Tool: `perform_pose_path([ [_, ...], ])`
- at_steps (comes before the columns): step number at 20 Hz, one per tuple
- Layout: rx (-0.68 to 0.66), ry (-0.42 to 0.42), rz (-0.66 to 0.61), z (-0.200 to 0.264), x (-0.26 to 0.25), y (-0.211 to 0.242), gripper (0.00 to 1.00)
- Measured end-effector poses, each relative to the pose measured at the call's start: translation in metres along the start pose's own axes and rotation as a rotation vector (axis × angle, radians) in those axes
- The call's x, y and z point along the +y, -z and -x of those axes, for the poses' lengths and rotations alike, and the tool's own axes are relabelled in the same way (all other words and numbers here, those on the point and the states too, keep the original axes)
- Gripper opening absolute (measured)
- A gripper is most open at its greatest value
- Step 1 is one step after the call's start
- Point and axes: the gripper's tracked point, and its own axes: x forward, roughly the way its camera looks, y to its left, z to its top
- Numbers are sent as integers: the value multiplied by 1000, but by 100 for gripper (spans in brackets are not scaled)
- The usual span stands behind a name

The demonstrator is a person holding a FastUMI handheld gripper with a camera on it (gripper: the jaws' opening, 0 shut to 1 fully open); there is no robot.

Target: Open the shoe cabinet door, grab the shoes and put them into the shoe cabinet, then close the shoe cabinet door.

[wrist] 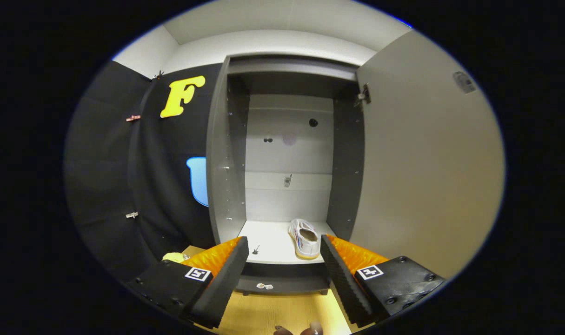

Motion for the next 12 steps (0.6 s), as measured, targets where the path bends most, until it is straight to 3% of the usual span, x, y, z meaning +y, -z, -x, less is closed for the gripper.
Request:
perform_pose_path([
  [7,-70,232,-10,125,-90,-19,98],
  [12,-104,374,-5,181,-174,-21,98],
])
